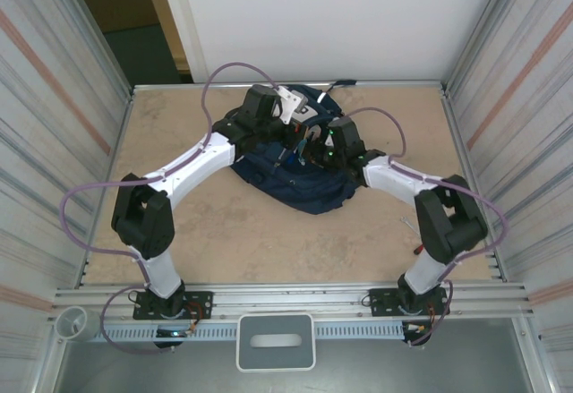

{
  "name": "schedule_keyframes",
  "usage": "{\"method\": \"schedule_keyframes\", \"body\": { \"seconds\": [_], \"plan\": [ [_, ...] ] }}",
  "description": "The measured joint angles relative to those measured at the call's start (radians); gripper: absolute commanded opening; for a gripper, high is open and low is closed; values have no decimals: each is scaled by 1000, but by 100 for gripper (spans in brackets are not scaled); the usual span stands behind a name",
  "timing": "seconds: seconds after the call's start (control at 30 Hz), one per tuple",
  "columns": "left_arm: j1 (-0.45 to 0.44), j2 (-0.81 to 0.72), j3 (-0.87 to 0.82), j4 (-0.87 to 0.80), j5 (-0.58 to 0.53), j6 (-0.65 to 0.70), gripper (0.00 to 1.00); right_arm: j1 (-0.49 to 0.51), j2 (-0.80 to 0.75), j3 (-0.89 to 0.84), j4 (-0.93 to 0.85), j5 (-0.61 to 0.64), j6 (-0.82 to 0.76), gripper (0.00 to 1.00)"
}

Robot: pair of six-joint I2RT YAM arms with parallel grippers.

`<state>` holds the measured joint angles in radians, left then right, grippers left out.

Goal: Pack books, pencil case, and school supplies into a backpack

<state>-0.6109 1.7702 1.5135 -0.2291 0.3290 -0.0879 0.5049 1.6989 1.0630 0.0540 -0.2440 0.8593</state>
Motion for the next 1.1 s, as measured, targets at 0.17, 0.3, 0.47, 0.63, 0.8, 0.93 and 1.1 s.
{"method": "schedule_keyframes", "body": {
  "seconds": [0.17, 0.3, 0.47, 0.63, 0.8, 0.93, 1.1],
  "plan": [
    [0, -14, -29, 31, -16, -16, 0, -2, 25, 40, -20, -26, -42, 25],
    [-6, -47, -87, 85, -27, -30, 0, -23, -124, -63, -66, -14, -107, 33],
    [-47, -46, -154, 130, -42, -33, 23, -139, -479, -216, -182, 60, -178, 46],
    [-133, -14, -149, 67, -53, 63, 63, -232, -689, -269, -254, 151, -225, 56],
    [-154, -96, -249, 78, -55, 161, 82, -167, -628, -275, -248, 148, -249, 59],
    [-22, -213, -367, 122, -26, 79, 79, -17, -454, -207, -249, 184, -293, 49],
    [207, -137, -322, 126, 4, -77, 75, 45, -292, -146, -233, 200, -294, 41]
  ]
}}
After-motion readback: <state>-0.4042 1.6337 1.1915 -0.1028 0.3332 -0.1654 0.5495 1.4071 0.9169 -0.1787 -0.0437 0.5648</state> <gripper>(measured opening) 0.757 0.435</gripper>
